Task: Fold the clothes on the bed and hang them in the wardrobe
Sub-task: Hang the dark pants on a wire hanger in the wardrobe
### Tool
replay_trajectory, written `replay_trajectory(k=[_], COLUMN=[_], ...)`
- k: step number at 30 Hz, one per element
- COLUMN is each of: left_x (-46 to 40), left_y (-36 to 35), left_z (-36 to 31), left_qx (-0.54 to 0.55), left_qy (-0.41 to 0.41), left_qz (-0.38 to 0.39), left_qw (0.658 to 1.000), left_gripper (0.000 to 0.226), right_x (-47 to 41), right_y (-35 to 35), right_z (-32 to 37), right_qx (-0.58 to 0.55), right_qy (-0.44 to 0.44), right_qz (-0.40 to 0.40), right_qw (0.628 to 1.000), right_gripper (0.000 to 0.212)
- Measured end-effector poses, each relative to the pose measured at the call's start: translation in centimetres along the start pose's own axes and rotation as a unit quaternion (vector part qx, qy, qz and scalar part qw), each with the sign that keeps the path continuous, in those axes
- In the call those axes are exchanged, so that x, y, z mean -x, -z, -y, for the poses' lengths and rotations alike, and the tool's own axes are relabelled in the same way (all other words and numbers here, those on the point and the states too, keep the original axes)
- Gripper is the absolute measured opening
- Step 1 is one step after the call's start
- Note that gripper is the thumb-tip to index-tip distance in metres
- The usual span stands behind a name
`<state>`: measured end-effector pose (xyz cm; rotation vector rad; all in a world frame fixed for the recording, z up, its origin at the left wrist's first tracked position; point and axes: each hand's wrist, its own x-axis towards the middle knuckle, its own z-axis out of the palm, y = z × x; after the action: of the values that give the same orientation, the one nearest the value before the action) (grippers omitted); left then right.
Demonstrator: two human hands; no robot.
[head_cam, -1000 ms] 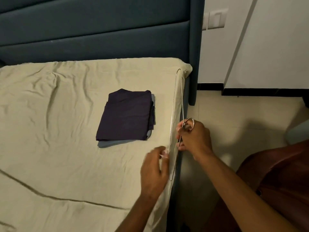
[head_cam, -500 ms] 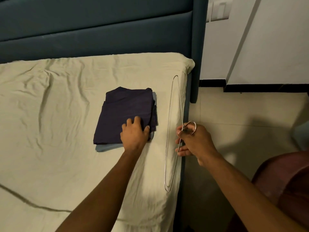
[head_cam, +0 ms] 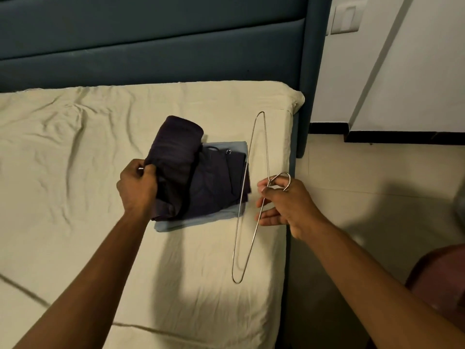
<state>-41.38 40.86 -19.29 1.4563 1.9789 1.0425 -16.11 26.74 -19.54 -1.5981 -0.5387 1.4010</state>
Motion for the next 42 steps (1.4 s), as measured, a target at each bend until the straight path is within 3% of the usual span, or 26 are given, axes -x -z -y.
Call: replay_trajectory(k=[8, 12, 15, 21, 23, 31, 35, 38, 42], left_x=[0.5, 2.9, 4.0, 4.2, 3.6, -0.7, -2.9, -2.9, -3.1], left_y=[-0.1, -3.6, -6.2, -7.1, -6.7, -5.2, -4.4, -4.7, -5.5], left_z=[-1.4, -1.1, -0.2, -1.3, -1.9, -1.8, -1.0, 0.1, 1.4], left_qx=[-0.041, -0.036, -0.006, 0.099, 0.123, 0.186, 0.227, 0.214, 0.231], left_qy=[-0.139, -0.200, -0.100, 0.110, 0.149, 0.163, 0.229, 0.211, 0.220], left_qz=[0.075, 0.218, 0.361, 0.465, 0.468, 0.423, 0.441, 0.413, 0.333], left_qw=[0.987, 0.955, 0.927, 0.873, 0.862, 0.872, 0.838, 0.860, 0.887], left_gripper=[0.019, 0.016, 0.019, 0.039, 0.044, 0.051, 0.052, 0.027, 0.013], right_x=[-3.5, -5.0, -5.5, -5.6, -5.9, -8.7, -9.6, -9.3, -9.3], right_y=[-5.6, -7.8, -8.4, -8.7, -9.2, -14.2, -15.5, -15.0, -12.4], right_z=[0.8, 0.7, 0.1, -0.1, 0.4, 1.6, 1.6, 1.1, -0.6], right_qx=[0.023, 0.030, 0.055, 0.085, 0.086, 0.151, 0.214, 0.326, 0.417], right_qy=[-0.033, -0.035, -0.031, -0.015, -0.004, 0.055, 0.079, 0.149, 0.209], right_qz=[0.016, 0.002, -0.014, -0.013, -0.006, 0.012, 0.010, 0.013, -0.166], right_qw=[0.999, 0.999, 0.998, 0.996, 0.996, 0.987, 0.974, 0.933, 0.869], right_gripper=[0.008, 0.010, 0.007, 0.007, 0.009, 0.011, 0.010, 0.019, 0.025])
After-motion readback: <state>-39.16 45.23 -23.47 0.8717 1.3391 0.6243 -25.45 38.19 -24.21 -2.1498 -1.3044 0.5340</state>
